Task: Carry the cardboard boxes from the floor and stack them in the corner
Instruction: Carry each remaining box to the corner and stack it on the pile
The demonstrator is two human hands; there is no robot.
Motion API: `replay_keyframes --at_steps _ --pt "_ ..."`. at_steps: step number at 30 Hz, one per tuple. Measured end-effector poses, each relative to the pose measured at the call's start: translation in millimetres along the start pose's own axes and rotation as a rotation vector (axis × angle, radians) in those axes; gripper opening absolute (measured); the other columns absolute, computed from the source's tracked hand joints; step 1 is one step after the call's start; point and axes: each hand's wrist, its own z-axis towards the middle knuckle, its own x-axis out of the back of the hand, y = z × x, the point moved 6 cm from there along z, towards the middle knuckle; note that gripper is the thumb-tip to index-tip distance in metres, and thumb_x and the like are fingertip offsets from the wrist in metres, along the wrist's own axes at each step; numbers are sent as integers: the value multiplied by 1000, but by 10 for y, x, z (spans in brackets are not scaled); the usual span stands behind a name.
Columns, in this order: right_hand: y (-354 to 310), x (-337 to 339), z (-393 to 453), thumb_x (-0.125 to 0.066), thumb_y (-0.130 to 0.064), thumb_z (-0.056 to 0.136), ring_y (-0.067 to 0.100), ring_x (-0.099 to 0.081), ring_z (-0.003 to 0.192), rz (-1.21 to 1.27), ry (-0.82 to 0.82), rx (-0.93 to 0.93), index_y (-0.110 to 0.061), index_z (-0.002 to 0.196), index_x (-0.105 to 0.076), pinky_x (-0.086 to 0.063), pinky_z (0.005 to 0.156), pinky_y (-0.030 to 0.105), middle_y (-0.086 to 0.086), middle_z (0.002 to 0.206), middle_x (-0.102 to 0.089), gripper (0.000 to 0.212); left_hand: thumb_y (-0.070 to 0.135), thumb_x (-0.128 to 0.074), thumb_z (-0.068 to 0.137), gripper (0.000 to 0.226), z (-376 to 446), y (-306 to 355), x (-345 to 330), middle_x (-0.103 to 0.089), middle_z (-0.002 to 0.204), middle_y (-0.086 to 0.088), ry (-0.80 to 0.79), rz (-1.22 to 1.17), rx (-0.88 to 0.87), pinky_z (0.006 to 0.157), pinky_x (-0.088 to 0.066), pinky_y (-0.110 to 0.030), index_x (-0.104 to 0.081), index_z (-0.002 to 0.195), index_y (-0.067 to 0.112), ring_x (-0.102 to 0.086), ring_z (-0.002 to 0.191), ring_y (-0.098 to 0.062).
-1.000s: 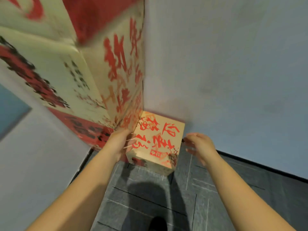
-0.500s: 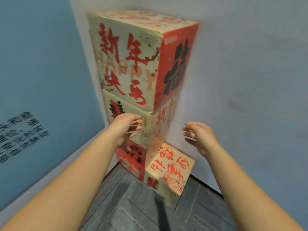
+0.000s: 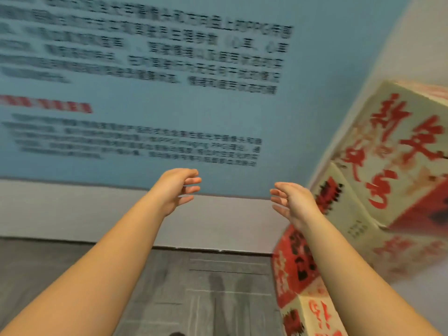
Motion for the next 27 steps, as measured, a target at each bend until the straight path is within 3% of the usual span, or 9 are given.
replay_keyframes --at_steps 7,13,21,27 --pt "210 -2024 -592 -51 -13 93 13 -52 66 -203 -466 -24 -16 76 -51 -43 62 24 1 77 -56 18 22 -45 95 18 -980 -337 2070 -59 83 4 497 -225 -19 63 -39 -23 -52 79 21 -55 72 -7" --pt "471 -3490 -1490 -51 -13 93 14 -52 65 -301 -762 -16 -15 75 -52 -44 60 25 3 77 -57 18 20 -47 94 17 -2030 -694 3305 -59 80 5 862 -349 -68 64 -36 -22 -51 78 23 -53 68 -7" --pt "1071 -5220 -3070 -49 -11 93 13 -48 61 -360 -1062 -42 -16 74 -50 -39 59 24 3 71 -53 20 17 -49 93 17 -3374 -1130 4873 -59 80 4 1148 -451 -104 64 -39 -23 -51 77 22 -54 68 -8" --pt "1351 -6324 -4042 -49 -12 92 11 -49 61 -360 -1187 -22 -18 75 -51 -40 59 23 1 71 -54 19 18 -49 94 15 -4136 -1296 5985 -60 82 4 1288 -485 -151 66 -40 -23 -51 79 21 -54 71 -9"
